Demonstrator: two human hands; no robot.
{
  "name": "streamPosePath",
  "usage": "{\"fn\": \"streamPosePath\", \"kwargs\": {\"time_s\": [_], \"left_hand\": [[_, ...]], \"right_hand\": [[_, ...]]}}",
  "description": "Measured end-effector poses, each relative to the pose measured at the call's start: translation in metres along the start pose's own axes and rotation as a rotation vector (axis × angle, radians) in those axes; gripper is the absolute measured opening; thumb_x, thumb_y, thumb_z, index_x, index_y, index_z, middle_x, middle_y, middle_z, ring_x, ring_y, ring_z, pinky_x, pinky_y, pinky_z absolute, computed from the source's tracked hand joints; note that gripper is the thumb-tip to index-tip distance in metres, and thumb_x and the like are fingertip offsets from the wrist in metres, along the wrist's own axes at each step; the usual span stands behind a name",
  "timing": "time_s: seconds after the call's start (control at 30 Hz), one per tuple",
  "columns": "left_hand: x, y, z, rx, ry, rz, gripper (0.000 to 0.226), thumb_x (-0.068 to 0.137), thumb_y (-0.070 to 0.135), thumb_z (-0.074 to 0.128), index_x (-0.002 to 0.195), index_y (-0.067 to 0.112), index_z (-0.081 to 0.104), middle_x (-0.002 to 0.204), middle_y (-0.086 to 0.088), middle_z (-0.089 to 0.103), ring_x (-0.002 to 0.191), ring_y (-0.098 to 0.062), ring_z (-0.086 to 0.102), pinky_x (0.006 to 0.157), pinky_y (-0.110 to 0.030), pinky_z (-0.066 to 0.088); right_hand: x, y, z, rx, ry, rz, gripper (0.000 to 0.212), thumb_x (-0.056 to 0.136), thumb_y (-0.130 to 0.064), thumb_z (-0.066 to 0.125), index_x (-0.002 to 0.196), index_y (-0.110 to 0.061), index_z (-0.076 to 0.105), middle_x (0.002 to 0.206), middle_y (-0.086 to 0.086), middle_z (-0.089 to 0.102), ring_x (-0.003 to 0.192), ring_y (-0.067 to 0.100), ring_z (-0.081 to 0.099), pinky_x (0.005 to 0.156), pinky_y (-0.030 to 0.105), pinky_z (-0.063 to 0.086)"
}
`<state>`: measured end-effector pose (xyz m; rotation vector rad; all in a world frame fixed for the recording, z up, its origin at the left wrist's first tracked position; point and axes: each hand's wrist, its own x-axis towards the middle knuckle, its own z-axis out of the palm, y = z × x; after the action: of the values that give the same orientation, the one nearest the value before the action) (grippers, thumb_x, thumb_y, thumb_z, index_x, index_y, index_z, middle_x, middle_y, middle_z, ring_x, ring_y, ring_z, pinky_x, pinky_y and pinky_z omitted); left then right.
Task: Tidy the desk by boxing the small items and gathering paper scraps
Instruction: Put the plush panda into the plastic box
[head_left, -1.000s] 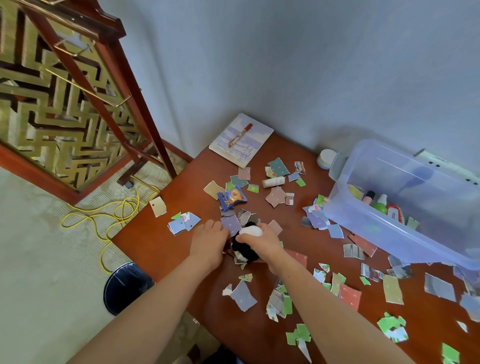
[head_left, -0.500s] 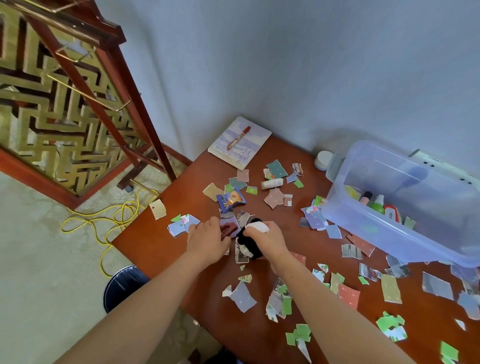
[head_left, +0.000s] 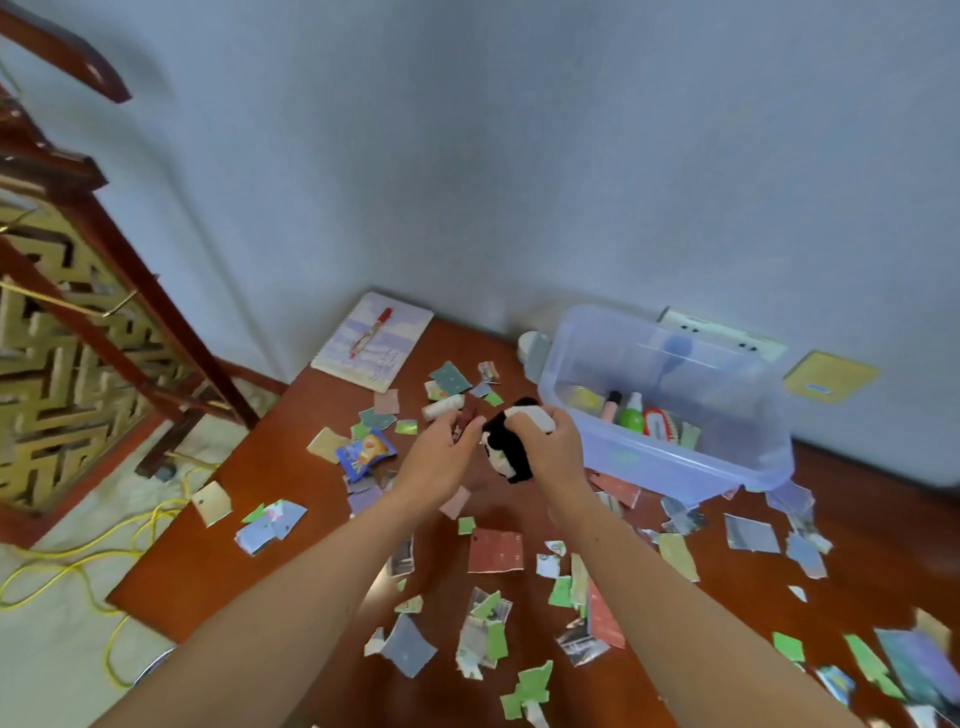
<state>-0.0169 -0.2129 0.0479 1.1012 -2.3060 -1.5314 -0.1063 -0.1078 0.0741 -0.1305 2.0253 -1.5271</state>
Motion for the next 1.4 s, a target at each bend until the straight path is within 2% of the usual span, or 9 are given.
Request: {"fn": "streamPosePath", "kwargs": {"time_s": [0.1, 0.23, 0.4, 0.67, 0.8, 0.97, 1.17, 1.33, 1.4], "left_hand": [[0.010, 0.030, 0.020, -0.041, -0.041, 0.013, 0.048, 0.095, 0.053, 0.044, 0.125, 0.019, 0.056, 0.115, -0.004, 0.064, 0.108, -0.023, 0.059, 0.094, -0.041, 0.047], [0.017, 0.070, 0.043, -0.110, -0.132, 0.032, 0.034, 0.098, 0.049, 0.041, 0.102, 0.019, 0.056, 0.081, 0.000, 0.059, 0.080, -0.020, 0.056, 0.069, -0.032, 0.042], [0.033, 0.105, 0.069, -0.134, -0.230, -0.015, 0.029, 0.101, 0.039, 0.034, 0.099, 0.013, 0.048, 0.074, -0.003, 0.051, 0.057, -0.016, 0.041, 0.057, -0.030, 0.033], [0.075, 0.133, 0.102, -0.160, -0.209, -0.120, 0.029, 0.098, 0.032, 0.048, 0.121, 0.014, 0.050, 0.098, -0.009, 0.062, 0.079, -0.021, 0.056, 0.055, -0.026, 0.039], [0.102, 0.131, 0.115, -0.154, -0.208, -0.171, 0.036, 0.098, 0.019, 0.049, 0.133, 0.012, 0.049, 0.120, -0.017, 0.062, 0.102, -0.029, 0.060, 0.072, -0.028, 0.046], [0.123, 0.126, 0.132, -0.114, -0.241, -0.280, 0.027, 0.101, 0.031, 0.041, 0.113, 0.013, 0.058, 0.089, -0.008, 0.057, 0.073, -0.018, 0.053, 0.053, -0.023, 0.039], [0.141, 0.108, 0.149, -0.031, -0.351, -0.469, 0.062, 0.092, 0.057, 0.039, 0.134, 0.014, 0.052, 0.129, -0.014, 0.057, 0.118, -0.032, 0.055, 0.104, -0.043, 0.044], [0.143, 0.106, 0.146, -0.164, -0.391, -0.561, 0.056, 0.095, 0.056, 0.041, 0.135, 0.017, 0.046, 0.132, -0.004, 0.054, 0.117, -0.022, 0.052, 0.103, -0.036, 0.042], [0.142, 0.106, 0.145, -0.196, -0.384, -0.556, 0.059, 0.095, 0.057, 0.041, 0.139, 0.018, 0.043, 0.138, -0.003, 0.049, 0.122, -0.023, 0.049, 0.107, -0.037, 0.038]], "right_hand": [[0.006, -0.015, -0.031, 0.015, 0.081, -0.086, 0.026, 0.086, -0.019, 0.066, 0.107, -0.007, 0.058, 0.091, 0.008, 0.064, 0.081, 0.020, 0.062, 0.064, 0.026, 0.052], [0.012, -0.030, -0.068, 0.010, 0.145, -0.110, 0.030, 0.088, -0.021, 0.065, 0.113, -0.013, 0.051, 0.101, 0.004, 0.057, 0.088, 0.016, 0.059, 0.066, 0.023, 0.050], [0.025, -0.040, -0.104, 0.040, 0.156, -0.046, 0.044, 0.086, -0.028, 0.068, 0.121, -0.016, 0.044, 0.110, 0.006, 0.054, 0.098, 0.023, 0.059, 0.074, 0.033, 0.058], [0.069, -0.041, -0.129, 0.122, 0.143, 0.073, 0.051, 0.073, -0.034, 0.060, 0.115, -0.008, 0.048, 0.109, 0.015, 0.060, 0.096, 0.028, 0.064, 0.080, 0.042, 0.057], [0.096, -0.035, -0.131, 0.084, 0.113, 0.127, 0.040, 0.079, -0.023, 0.056, 0.113, -0.005, 0.045, 0.103, 0.016, 0.055, 0.089, 0.027, 0.058, 0.063, 0.032, 0.051], [0.125, -0.012, -0.127, -0.068, 0.012, 0.234, 0.038, 0.087, -0.017, 0.059, 0.121, -0.015, 0.043, 0.118, 0.015, 0.052, 0.104, 0.031, 0.058, 0.084, 0.050, 0.057], [0.142, -0.004, -0.119, -0.258, -0.178, 0.356, 0.046, 0.092, -0.018, 0.056, 0.135, -0.013, 0.043, 0.118, 0.013, 0.055, 0.104, 0.030, 0.058, 0.084, 0.042, 0.056], [0.142, -0.003, -0.117, -0.419, -0.329, 0.424, 0.045, 0.100, -0.019, 0.043, 0.144, -0.014, 0.036, 0.132, 0.016, 0.049, 0.113, 0.029, 0.050, 0.094, 0.039, 0.048], [0.143, -0.005, -0.114, -0.500, -0.348, 0.435, 0.045, 0.101, -0.019, 0.039, 0.146, -0.016, 0.034, 0.120, 0.009, 0.051, 0.102, 0.023, 0.052, 0.088, 0.035, 0.050]]}}
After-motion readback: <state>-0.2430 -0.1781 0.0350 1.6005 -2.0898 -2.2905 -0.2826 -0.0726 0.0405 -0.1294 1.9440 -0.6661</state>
